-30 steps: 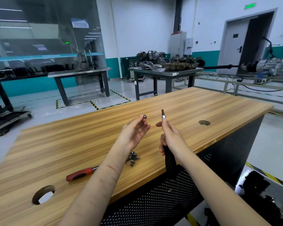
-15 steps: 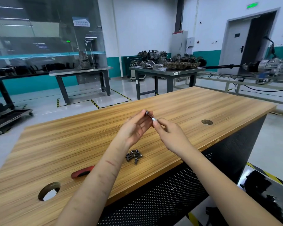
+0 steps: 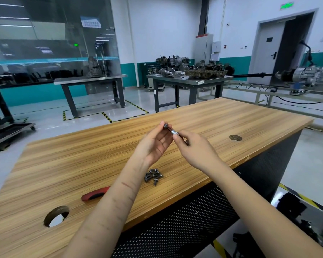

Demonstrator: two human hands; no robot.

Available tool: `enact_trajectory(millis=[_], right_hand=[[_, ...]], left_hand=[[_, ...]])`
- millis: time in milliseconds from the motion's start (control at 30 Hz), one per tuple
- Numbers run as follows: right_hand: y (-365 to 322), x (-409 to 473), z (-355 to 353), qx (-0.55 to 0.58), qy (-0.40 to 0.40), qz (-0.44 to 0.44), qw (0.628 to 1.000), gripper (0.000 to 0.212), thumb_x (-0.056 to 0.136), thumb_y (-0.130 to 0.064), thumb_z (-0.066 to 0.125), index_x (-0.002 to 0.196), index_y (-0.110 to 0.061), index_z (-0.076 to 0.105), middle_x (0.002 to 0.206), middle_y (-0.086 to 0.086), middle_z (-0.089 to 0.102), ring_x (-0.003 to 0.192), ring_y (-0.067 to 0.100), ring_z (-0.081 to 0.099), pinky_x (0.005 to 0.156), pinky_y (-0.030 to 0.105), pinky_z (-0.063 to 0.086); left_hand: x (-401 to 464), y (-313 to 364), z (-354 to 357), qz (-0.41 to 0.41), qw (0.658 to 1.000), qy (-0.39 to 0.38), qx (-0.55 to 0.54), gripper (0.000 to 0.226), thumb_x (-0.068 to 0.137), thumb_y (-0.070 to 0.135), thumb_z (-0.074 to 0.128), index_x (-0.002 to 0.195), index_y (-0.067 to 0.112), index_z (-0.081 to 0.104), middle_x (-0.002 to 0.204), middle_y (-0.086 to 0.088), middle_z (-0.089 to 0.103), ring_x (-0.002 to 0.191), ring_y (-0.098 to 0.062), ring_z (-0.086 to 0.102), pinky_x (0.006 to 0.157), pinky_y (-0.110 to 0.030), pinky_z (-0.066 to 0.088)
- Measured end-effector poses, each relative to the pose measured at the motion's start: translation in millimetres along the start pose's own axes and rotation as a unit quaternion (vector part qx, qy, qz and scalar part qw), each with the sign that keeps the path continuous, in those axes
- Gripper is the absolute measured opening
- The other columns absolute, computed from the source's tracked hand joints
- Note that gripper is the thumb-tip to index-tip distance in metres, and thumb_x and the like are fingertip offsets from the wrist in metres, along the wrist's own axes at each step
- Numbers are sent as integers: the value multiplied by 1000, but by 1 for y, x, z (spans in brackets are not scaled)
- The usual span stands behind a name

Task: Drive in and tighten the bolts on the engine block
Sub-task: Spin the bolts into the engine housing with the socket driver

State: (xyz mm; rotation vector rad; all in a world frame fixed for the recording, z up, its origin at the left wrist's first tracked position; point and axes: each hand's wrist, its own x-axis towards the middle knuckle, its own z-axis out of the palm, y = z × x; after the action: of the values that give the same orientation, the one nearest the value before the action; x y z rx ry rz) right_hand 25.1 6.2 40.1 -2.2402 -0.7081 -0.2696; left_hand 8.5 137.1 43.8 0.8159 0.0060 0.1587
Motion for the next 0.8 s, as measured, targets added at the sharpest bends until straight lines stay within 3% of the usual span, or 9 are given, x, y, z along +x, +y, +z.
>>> enact_trajectory(millis=[200,367,500,667,733,800], right_hand=[[-9,-4,-3,-143,40,-25,989,31,97,-43,34,109,-25,57,92,7,65,90,31,59,57,31,30],[-17,-5,-3,-202,68,-38,976,36,98,-41,30,123,-25,52,99,9,65,91,30,61,60,31,32],[-17,-6,-2,-198,72,-16,977,36,98,-38,31,125,-24,50,103,11,65,96,33,60,64,33,33],[-12,0,-3,-130,33,28,991,33,97,-35,36,118,-20,57,104,12,65,98,33,58,68,33,38],[-8,4,-1,-28,-5,48,998,28,97,-33,39,106,-18,61,87,10,63,80,26,61,62,28,41],[-3,3,1,107,-33,80,991,23,97,-32,40,88,-22,58,61,4,51,41,12,50,39,21,34]], left_hand=[[-2,-6,1,38,999,2,9,19,94,12,47,80,8,60,66,-2,68,61,-10,67,59,-20,55],[-4,-15,10,48,998,21,-38,21,95,15,47,79,8,59,67,-3,70,62,-10,68,59,-18,55],[-4,-20,17,46,998,31,-31,22,95,17,47,79,9,60,70,-2,71,71,-12,69,65,-19,56],[-4,-23,18,42,999,34,3,18,95,18,48,83,10,58,73,-1,72,72,-13,70,59,-21,55],[-3,-22,17,37,998,33,25,17,95,20,48,84,11,58,74,0,73,71,-13,71,57,-22,55],[-2,-21,16,33,998,31,48,17,95,21,49,85,11,59,75,0,73,70,-14,71,57,-23,55]])
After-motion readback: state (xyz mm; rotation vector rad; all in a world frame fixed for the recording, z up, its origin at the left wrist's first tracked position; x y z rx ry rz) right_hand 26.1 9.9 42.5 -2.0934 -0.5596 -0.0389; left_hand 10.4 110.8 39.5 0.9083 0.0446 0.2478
